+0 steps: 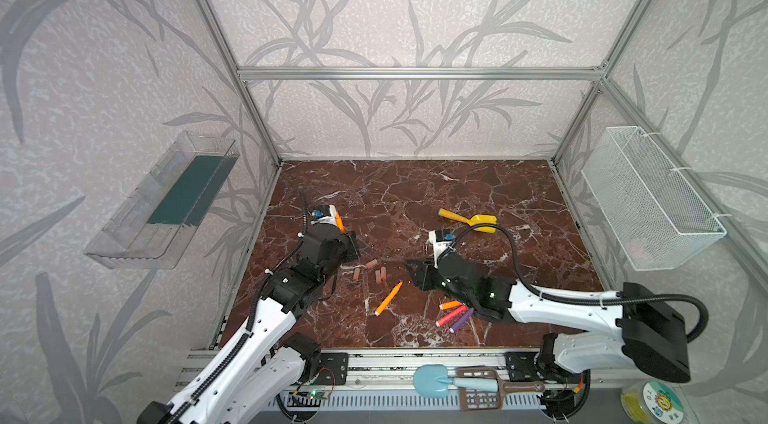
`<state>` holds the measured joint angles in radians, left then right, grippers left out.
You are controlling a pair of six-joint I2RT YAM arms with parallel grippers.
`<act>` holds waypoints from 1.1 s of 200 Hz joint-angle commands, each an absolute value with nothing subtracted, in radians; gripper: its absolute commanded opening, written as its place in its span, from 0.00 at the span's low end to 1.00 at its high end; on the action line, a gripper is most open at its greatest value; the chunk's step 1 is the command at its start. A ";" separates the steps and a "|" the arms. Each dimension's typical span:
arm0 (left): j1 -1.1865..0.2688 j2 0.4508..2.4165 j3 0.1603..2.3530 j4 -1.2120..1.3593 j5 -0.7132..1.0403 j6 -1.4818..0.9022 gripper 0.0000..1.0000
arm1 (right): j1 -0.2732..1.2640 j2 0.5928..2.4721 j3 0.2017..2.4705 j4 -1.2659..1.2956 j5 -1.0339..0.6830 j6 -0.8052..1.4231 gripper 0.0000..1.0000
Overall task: Insert the pens into the pen caps
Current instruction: 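Raise the orange highlighter with the left gripper while the right reaches toward the caps, then grasp a translucent pink cap with the right gripper and lift it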
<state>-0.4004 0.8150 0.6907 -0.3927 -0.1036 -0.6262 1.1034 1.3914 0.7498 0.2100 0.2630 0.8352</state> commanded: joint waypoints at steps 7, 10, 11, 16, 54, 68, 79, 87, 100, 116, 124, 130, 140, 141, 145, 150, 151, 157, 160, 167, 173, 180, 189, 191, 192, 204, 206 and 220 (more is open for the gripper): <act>-0.330 0.755 0.600 -0.390 -0.160 -0.641 0.00 | 1.107 1.533 0.923 -0.064 0.291 0.697 0.47; -0.330 0.742 0.582 -0.370 -0.164 -0.633 0.00 | 1.106 1.548 0.933 -0.066 0.291 0.691 0.47; -0.330 0.737 0.576 -0.365 -0.164 -0.632 0.00 | 1.106 1.554 0.937 -0.066 0.292 0.689 0.47; -0.328 0.716 0.553 -0.345 -0.169 -0.625 0.00 | 1.106 1.577 0.948 -0.063 0.295 0.679 0.47; -0.328 0.692 0.526 -0.335 -0.214 -0.589 0.00 | 1.082 1.735 1.084 -0.115 0.226 0.644 0.46; -0.328 0.693 0.512 -0.315 -0.209 -0.585 0.00 | 1.081 1.791 1.156 -0.182 0.222 0.600 0.46; -0.328 0.699 0.506 -0.310 -0.211 -0.582 0.00 | 1.081 1.831 1.207 -0.231 0.217 0.590 0.45; -0.328 0.703 0.506 -0.311 -0.218 -0.578 0.00 | 1.080 1.860 1.236 -0.253 0.210 0.584 0.44; -0.328 0.708 0.511 -0.314 -0.222 -0.577 0.00 | 1.078 1.896 1.273 -0.273 0.198 0.580 0.43; -0.328 0.705 0.518 -0.324 -0.221 -0.575 0.00 | 1.077 1.933 1.310 -0.286 0.192 0.576 0.42; -0.328 0.697 0.518 -0.327 -0.221 -0.576 0.00 | 1.077 1.950 1.328 -0.296 0.189 0.574 0.41; -0.328 0.691 0.516 -0.326 -0.221 -0.575 0.00 | 1.077 1.961 1.341 -0.302 0.187 0.574 0.41; -0.328 0.681 0.511 -0.327 -0.218 -0.575 0.00 | 1.077 1.981 1.359 -0.308 0.182 0.572 0.41; -0.328 0.680 0.510 -0.326 -0.219 -0.574 0.00 | 1.077 1.982 1.360 -0.310 0.181 0.571 0.41; -0.328 0.678 0.509 -0.328 -0.219 -0.576 0.00 | 1.077 1.990 1.370 -0.314 0.178 0.571 0.40; -0.328 0.675 0.509 -0.330 -0.221 -0.577 0.00 | 1.077 2.000 1.379 -0.321 0.175 0.571 0.40; -0.328 0.676 0.509 -0.330 -0.221 -0.577 0.00 | 1.077 2.001 1.381 -0.321 0.175 0.571 0.40; -0.328 0.673 0.509 -0.328 -0.217 -0.576 0.00 | 1.077 2.012 1.391 -0.326 0.175 0.571 0.40; -0.328 0.673 0.509 -0.327 -0.215 -0.575 0.00 | 1.077 2.018 1.397 -0.330 0.174 0.571 0.40; -0.328 0.674 0.509 -0.324 -0.214 -0.575 0.00 | 1.077 2.031 1.408 -0.337 0.172 0.571 0.40; -0.328 0.676 0.509 -0.325 -0.213 -0.576 0.00 | 1.077 2.042 1.417 -0.343 0.167 0.571 0.39; -0.328 0.678 0.509 -0.324 -0.209 -0.578 0.00 | 1.076 2.053 1.428 -0.348 0.163 0.570 0.39; -0.328 0.681 0.509 -0.322 -0.207 -0.577 0.00 | 1.077 2.066 1.439 -0.352 0.160 0.571 0.39; -0.328 0.682 0.509 -0.322 -0.208 -0.577 0.00 | 1.077 2.068 1.441 -0.355 0.159 0.571 0.38; -0.328 0.681 0.509 -0.322 -0.207 -0.577 0.00 | 1.076 2.070 1.441 -0.355 0.159 0.571 0.38; -0.328 0.683 0.509 -0.323 -0.207 -0.577 0.00 | 1.077 2.081 1.451 -0.361 0.158 0.571 0.37; -0.328 0.684 0.509 -0.323 -0.206 -0.578 0.00 | 1.077 2.083 1.452 -0.362 0.158 0.571 0.37; -0.328 0.684 0.510 -0.322 -0.204 -0.580 0.00 | 1.077 2.092 1.456 -0.364 0.162 0.571 0.37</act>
